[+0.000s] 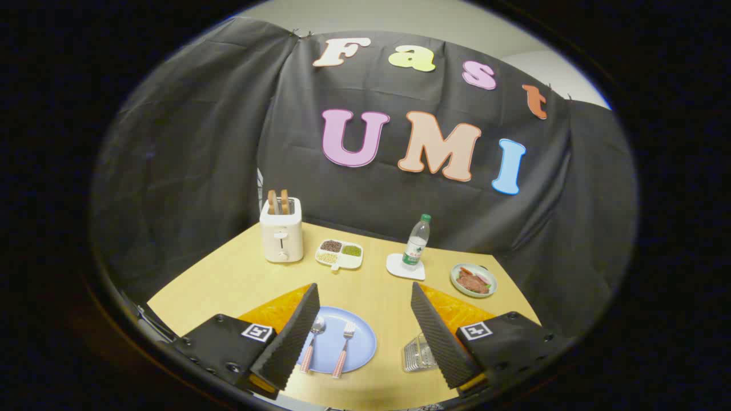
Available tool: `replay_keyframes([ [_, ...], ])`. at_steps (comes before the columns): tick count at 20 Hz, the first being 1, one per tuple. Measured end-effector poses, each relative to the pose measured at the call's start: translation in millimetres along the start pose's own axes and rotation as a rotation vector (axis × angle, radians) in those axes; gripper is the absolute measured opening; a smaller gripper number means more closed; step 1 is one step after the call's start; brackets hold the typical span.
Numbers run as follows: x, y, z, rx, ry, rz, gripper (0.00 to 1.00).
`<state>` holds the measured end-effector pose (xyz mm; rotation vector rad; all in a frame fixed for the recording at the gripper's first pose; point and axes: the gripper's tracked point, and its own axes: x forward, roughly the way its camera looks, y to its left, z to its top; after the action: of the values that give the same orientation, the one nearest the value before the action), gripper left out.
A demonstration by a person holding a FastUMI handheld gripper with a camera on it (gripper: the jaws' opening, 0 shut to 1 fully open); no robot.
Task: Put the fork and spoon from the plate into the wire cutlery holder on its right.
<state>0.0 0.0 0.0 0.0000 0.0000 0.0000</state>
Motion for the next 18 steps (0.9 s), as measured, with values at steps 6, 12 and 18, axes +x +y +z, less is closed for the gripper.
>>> replay_keyframes([
  [6,5.9,3.4,-11.3,-0.002,0.037,-0.051,1.00],
  [12,6.6,0.5,-17.3,0.095,0.054,-0.100,1.00],
  [18,10.7,-0.7,-18.9,0.128,0.074,-0.122,1.00],
])
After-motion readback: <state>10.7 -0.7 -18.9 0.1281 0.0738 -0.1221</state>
